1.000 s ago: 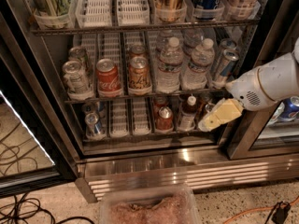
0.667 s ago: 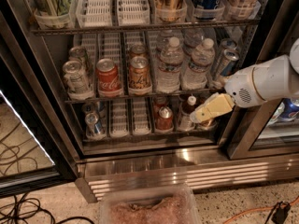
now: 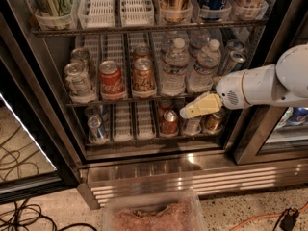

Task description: Pick water bottle from middle shelf of fridge

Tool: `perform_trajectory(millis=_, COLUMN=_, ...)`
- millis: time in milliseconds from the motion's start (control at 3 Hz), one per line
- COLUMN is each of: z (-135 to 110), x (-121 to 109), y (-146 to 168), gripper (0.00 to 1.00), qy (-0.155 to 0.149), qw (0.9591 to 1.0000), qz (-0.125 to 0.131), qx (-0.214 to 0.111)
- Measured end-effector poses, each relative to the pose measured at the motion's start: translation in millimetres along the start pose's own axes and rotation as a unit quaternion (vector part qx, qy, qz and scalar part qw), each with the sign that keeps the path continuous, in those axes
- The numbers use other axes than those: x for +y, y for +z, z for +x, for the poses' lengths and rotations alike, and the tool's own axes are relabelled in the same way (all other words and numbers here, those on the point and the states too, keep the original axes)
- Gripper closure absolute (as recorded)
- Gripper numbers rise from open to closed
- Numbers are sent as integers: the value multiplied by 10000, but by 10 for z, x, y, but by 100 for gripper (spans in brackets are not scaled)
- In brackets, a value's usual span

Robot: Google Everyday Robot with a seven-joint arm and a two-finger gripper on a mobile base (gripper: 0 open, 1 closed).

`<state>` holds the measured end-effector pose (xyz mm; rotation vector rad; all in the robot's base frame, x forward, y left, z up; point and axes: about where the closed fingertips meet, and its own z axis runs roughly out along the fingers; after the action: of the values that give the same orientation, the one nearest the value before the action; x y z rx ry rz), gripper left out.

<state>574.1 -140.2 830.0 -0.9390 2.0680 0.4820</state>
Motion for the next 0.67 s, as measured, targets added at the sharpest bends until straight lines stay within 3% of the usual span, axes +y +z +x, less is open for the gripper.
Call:
perform_trajectory(millis=333, z=1, x=-79, y=100, gripper=0, qy=84, qw=9998, qz=180, qx=-101)
perform_trajectory(millis=667, z=20, x=-151, y=81, gripper=0, qy=247, qw=9980, qz=563, qx=-161)
